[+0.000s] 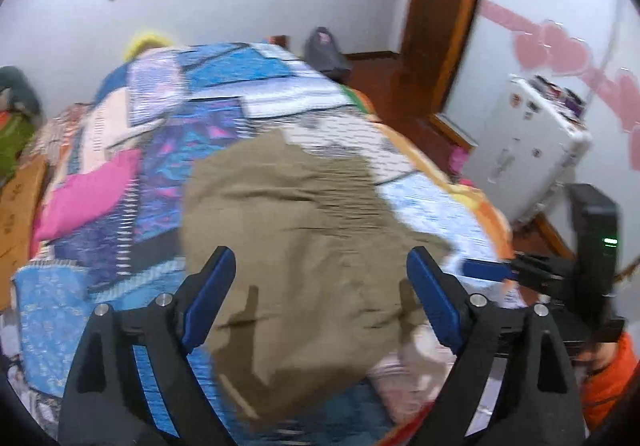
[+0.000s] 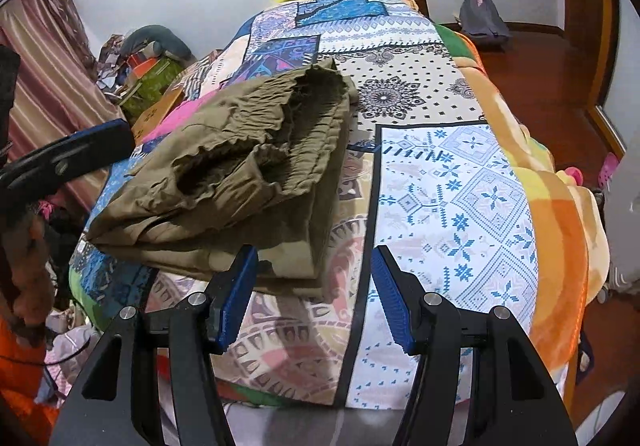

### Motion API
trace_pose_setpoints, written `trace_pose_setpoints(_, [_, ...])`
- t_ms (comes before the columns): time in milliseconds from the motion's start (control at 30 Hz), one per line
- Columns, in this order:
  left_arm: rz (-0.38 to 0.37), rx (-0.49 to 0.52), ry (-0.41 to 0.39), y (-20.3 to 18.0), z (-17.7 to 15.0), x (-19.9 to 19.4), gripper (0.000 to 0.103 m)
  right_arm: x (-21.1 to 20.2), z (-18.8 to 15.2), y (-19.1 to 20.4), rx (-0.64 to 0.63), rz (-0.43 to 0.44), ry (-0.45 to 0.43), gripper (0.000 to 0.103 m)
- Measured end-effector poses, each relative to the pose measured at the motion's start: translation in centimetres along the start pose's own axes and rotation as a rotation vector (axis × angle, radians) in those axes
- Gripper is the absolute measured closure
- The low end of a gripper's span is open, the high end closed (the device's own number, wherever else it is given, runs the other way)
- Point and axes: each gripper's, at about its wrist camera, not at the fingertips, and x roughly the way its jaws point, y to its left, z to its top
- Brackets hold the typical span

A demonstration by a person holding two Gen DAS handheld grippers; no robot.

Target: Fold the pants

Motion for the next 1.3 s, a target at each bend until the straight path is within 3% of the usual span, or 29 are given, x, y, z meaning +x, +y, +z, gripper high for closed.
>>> trace_pose_setpoints(200, [0.144, -0.056, 0.08, 4.9, -2.1, 2.3, 0.011, 0.3, 0.0, 1.3, -0.019, 0.03, 0.008, 0.048])
trace_pose_setpoints(333, [0.101, -0.119, 0.118, 6.4, -4.3, 3.8, 0.007, 1.6, 0.0, 2.3, -0.057, 0.022, 0.035, 0.04])
trace_pose_setpoints(400, [0.097, -0.125, 0.097, 6.5, -5.0, 3.7, 0.007, 2.2, -0.2, 2.4, -0.057, 0.028, 0.052, 0.038])
trace_pose_setpoints(767, [0.044, -0.134, 0.108, 6.8, -6.7, 2.6, 0.007, 4.1, 1.4, 2.9, -0.132, 0.024, 0.071, 0.038])
trace_pose_setpoints(1067, [0.055, -0.161, 0.135, 7.2, -5.5, 3.3, 0.007, 5.7, 3.9, 2.0, -0.161, 0.004, 0.063, 0.038])
trace_pose_setpoints(1300, [0.055, -0.143, 0.125, 7.6, -2.8, 3.8, 0.008, 7.9, 6.9, 0.7, -0.157, -0.048, 0.053, 0.038])
